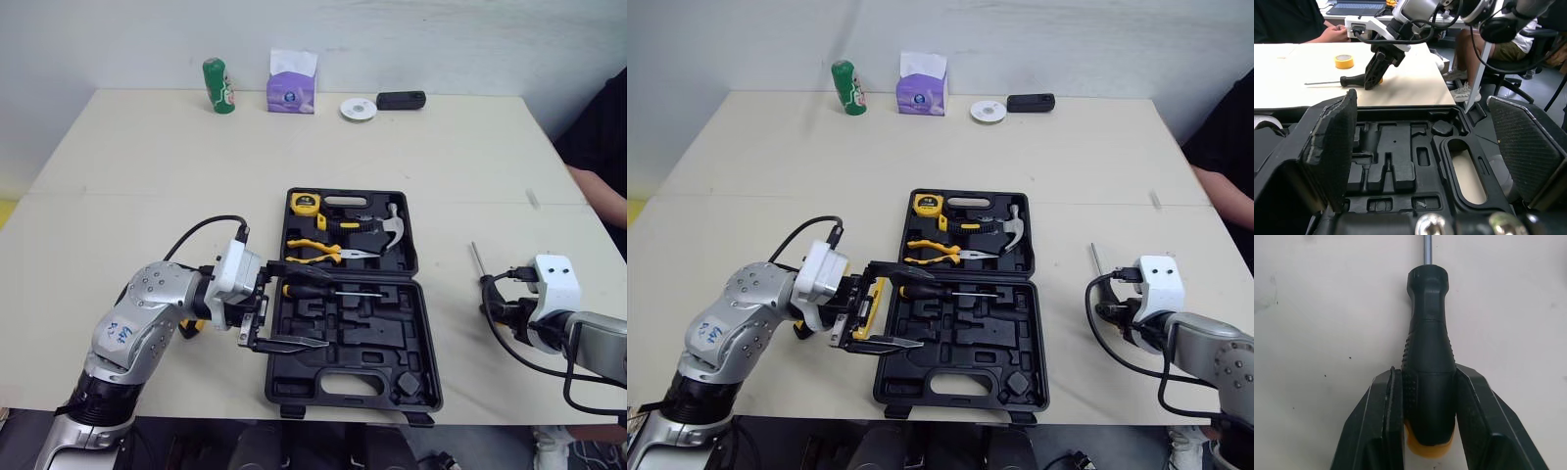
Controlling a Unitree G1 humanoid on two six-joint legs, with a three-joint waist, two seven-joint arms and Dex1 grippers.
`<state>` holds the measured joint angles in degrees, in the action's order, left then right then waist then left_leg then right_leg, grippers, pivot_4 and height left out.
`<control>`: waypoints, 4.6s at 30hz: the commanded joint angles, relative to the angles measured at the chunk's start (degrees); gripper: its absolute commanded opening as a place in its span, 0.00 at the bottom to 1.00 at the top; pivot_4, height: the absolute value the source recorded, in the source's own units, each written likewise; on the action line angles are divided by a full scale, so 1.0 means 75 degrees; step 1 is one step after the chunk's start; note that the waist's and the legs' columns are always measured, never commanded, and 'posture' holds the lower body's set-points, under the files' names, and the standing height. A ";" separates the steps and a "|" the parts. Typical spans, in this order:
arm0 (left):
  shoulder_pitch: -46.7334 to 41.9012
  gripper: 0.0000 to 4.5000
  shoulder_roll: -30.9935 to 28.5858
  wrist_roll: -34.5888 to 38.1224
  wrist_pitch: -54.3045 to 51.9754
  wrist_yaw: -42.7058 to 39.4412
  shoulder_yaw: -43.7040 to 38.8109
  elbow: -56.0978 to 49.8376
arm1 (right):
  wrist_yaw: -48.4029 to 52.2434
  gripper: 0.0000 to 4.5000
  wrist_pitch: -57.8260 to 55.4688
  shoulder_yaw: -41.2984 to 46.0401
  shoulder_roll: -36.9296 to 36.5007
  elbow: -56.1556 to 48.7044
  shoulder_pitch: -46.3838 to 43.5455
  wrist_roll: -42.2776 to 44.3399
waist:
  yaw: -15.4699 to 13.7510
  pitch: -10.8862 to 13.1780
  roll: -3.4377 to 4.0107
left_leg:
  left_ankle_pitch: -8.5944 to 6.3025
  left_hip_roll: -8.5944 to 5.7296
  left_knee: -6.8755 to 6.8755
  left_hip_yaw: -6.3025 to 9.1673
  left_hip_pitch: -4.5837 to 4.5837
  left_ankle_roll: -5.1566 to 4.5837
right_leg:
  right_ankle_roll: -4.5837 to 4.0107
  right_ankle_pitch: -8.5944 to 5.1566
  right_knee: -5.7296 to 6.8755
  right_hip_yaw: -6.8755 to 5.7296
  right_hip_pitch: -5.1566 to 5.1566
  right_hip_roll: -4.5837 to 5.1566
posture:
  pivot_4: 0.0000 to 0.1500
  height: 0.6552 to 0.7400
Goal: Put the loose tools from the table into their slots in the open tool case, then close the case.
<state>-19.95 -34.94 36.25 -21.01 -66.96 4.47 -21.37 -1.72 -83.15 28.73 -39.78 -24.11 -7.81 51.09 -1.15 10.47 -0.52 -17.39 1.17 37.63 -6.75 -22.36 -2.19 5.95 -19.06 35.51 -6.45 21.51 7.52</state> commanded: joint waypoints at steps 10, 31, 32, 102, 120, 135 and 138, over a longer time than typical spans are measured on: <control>0.0256 1.00 -0.0040 -0.0302 0.0886 -0.0506 -0.0131 0.0406 | 0.3067 0.22 0.2858 -0.0328 -0.2125 -0.0762 0.0802 -0.1436 | -0.0010 0.0000 0.0006 | 0.0000 -0.0012 -0.0003 -0.0005 0.0000 -0.0006 | 0.0000 -0.0001 -0.0002 0.0003 0.0007 0.0002 | 1.00 1.00; 0.1654 1.00 -0.1308 -0.0466 0.1365 -0.0507 -0.1963 0.1229 | 0.9194 0.22 0.4635 -0.5982 -0.4014 -0.0733 -0.4118 -0.3122 | 0.0212 0.0009 0.0015 | -0.0009 0.0001 -0.0008 0.0006 0.0006 0.0006 | -0.0010 -0.0005 -0.0012 -0.0007 0.0013 0.0032 | 1.00 1.00; 0.1768 1.00 -0.1358 -0.0436 0.1279 -0.0471 -0.1995 0.1110 | 0.9307 0.22 0.4399 -0.6257 -0.3905 -0.0813 -0.4381 -0.3174 | 0.0212 0.0009 0.0015 | -0.0010 0.0001 -0.0010 0.0008 0.0005 0.0007 | -0.0011 -0.0006 -0.0012 -0.0008 0.0013 0.0034 | 1.00 1.00; 0.2203 1.00 -0.1003 -0.0152 0.0116 0.0860 -0.2031 -0.0066 | 0.9688 0.92 0.5466 -0.5191 -0.1798 -0.0786 -0.3308 -0.3882 | 0.0340 0.0013 0.0019 | -0.0021 0.0003 0.0014 0.0021 0.0001 0.0017 | -0.0027 -0.0015 0.0025 -0.0035 0.0001 0.0026 | 1.00 1.00; 0.1473 1.00 -0.1152 -0.0360 0.0154 0.0318 -0.1666 0.0448 | 0.9114 0.01 0.9619 -0.4626 0.0619 0.1123 -0.0940 -0.3979 | 0.0343 0.0012 0.0016 | -0.0017 0.0004 0.0023 0.0014 0.0009 0.0014 | -0.0025 -0.0014 0.0058 -0.0028 -0.0002 0.0010 | 1.00 1.00; 0.1535 1.00 -0.1289 -0.0507 0.0124 0.0338 -0.1670 0.0254 | 0.9058 0.01 1.0187 -0.5180 0.0725 0.3042 -0.1447 -0.4898 | 0.0349 0.0012 0.0016 | -0.0017 0.0007 0.0036 0.0014 0.0009 0.0014 | -0.0025 -0.0014 0.0062 -0.0027 -0.0004 0.0011 | 1.00 1.00; 0.1576 1.00 -0.1308 -0.0571 0.0142 0.0375 -0.1665 0.0217 | 0.8908 0.01 0.9934 -0.5367 0.0721 0.3051 -0.1436 -0.5088 | 0.0349 0.0011 0.0015 | -0.0017 0.0008 0.0037 0.0015 0.0012 0.0014 | -0.0025 -0.0014 0.0062 -0.0027 -0.0006 0.0011 | 1.00 1.00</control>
<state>-8.28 -43.91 32.18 -20.53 -64.34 -7.72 -17.56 65.98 -6.89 -9.87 -34.42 -1.98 -19.31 15.23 1.47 10.56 -0.40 -17.51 1.24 37.92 -6.64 -22.25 -2.09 5.76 -19.17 35.98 -6.65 21.45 7.61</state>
